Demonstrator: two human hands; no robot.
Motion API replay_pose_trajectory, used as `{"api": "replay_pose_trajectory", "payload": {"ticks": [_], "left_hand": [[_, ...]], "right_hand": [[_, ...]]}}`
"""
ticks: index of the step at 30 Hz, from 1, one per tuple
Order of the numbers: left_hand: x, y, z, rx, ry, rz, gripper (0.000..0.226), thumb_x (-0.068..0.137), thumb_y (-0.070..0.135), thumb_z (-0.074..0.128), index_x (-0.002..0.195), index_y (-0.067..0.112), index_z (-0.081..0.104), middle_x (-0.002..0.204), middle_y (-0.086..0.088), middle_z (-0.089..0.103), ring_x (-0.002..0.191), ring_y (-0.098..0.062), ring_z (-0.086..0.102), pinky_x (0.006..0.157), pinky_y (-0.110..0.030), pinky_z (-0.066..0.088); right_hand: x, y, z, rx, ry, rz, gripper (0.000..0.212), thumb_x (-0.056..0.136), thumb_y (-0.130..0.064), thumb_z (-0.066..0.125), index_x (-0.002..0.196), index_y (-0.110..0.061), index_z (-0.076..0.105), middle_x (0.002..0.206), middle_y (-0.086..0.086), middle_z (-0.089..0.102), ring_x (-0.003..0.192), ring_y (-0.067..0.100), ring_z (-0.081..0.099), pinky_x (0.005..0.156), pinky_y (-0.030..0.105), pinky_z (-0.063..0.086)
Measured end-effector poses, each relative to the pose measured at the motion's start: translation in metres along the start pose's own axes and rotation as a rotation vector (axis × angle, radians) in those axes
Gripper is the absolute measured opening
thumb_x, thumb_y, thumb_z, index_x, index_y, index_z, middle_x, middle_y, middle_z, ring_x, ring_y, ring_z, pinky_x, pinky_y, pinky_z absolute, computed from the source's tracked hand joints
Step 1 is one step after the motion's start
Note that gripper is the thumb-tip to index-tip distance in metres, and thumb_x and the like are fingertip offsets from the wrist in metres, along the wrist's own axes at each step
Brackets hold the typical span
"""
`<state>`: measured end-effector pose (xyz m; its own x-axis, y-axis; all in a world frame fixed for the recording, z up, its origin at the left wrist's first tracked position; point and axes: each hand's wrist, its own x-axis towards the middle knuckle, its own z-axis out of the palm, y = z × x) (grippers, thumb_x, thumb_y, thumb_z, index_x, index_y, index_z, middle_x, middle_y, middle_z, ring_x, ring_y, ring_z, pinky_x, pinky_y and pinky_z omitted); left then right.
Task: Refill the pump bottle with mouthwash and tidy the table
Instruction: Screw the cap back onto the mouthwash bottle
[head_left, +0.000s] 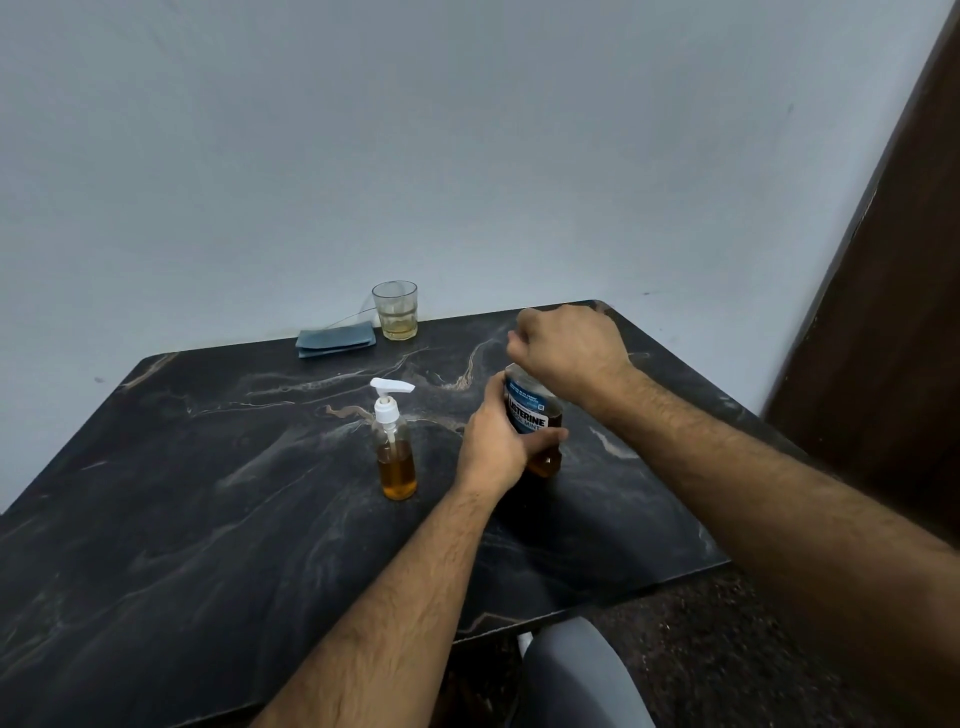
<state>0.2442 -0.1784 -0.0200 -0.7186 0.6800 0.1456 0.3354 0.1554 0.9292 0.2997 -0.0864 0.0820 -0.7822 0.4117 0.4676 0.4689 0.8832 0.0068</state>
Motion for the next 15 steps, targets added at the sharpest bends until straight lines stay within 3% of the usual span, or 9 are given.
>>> {"api": "replay_pose_trajectory", "payload": {"ticks": [4,7,10,15], "left_hand": [[-0.0021,0.0012,0.0006,-0.002,0.026,-0.012,0.091,0.063,0.036,0.090,0.137,0.030,0.038,0.135,0.004,0.056,0.127,-0.018,0.052,0.109,-0.046,0.042],[-0.0015,0.0044,0.0011,0.017,0.031,-0.014,0.091,0.063,0.036,0.090,0.138,0.029,0.038,0.135,0.003,0.057,0.127,-0.019,0.051,0.108,-0.046,0.042],[-0.0020,0.0054,0.0013,0.019,0.037,-0.026,0.090,0.063,0.036,0.090,0.137,0.029,0.039,0.134,0.003,0.058,0.127,-0.019,0.052,0.108,-0.046,0.042],[-0.0015,0.0077,0.0007,0.016,0.023,-0.049,0.095,0.061,0.038,0.091,0.139,0.029,0.038,0.136,0.002,0.057,0.128,-0.020,0.052,0.109,-0.048,0.042]], "right_hand": [[-0.0010,-0.0051,0.0007,0.013,0.006,0.034,0.038,0.099,-0.038,0.033,0.102,-0.016,0.064,0.076,0.001,0.057,0.074,0.022,0.054,0.075,0.041,0.040],[0.0015,-0.0051,0.0018,-0.001,0.022,0.047,0.040,0.099,-0.038,0.032,0.103,-0.016,0.066,0.081,0.004,0.064,0.075,0.023,0.057,0.071,0.039,0.037],[0.0021,-0.0053,0.0023,0.001,0.016,0.051,0.041,0.099,-0.038,0.032,0.104,-0.016,0.066,0.086,0.005,0.068,0.079,0.023,0.061,0.075,0.043,0.045],[0.0032,-0.0031,0.0044,0.030,0.012,0.040,0.041,0.099,-0.040,0.033,0.106,-0.018,0.067,0.082,0.000,0.063,0.076,0.019,0.058,0.064,0.032,0.041]]}}
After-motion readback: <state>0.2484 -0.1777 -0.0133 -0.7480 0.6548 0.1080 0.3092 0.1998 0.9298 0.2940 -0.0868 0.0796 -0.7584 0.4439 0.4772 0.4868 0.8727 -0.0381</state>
